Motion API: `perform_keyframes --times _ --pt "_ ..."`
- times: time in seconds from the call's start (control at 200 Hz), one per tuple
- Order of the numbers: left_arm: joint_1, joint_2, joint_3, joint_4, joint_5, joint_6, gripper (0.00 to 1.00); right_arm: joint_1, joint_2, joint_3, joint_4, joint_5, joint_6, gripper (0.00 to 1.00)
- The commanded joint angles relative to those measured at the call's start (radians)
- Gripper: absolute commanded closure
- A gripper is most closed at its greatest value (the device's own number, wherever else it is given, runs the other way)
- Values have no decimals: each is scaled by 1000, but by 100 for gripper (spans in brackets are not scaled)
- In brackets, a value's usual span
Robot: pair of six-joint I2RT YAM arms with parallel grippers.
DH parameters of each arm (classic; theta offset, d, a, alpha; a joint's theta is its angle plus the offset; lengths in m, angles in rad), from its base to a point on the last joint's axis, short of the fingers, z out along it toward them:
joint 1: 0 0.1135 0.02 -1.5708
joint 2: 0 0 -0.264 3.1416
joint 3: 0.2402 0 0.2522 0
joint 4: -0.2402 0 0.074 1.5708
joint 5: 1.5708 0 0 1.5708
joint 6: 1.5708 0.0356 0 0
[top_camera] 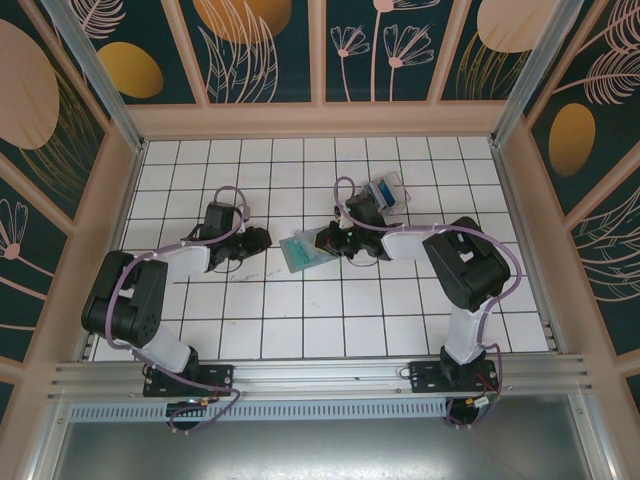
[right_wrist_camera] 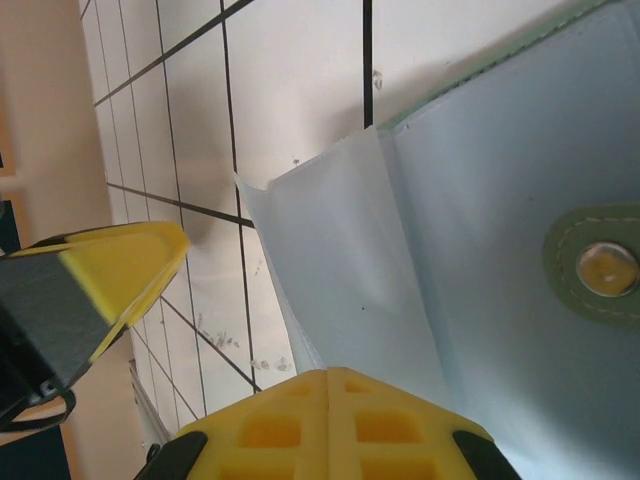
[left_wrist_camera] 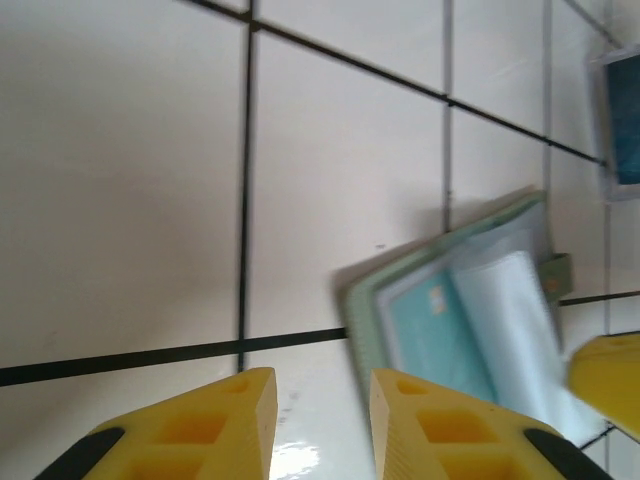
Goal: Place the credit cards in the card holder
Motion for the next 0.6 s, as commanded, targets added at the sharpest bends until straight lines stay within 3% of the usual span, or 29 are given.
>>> perform_keyframes --times 0.0,0.335,0.596 --pt "-50 -23 43 47 -25 -32 68 -15 12 -5 24 -50 19 95" --pt "-162 56 77 160 -31 -119 64 -16 18 -48 135 -98 49 97" --pt "-220 159 136 112 -65 -108 61 -14 14 -49 123 -96 40 98"
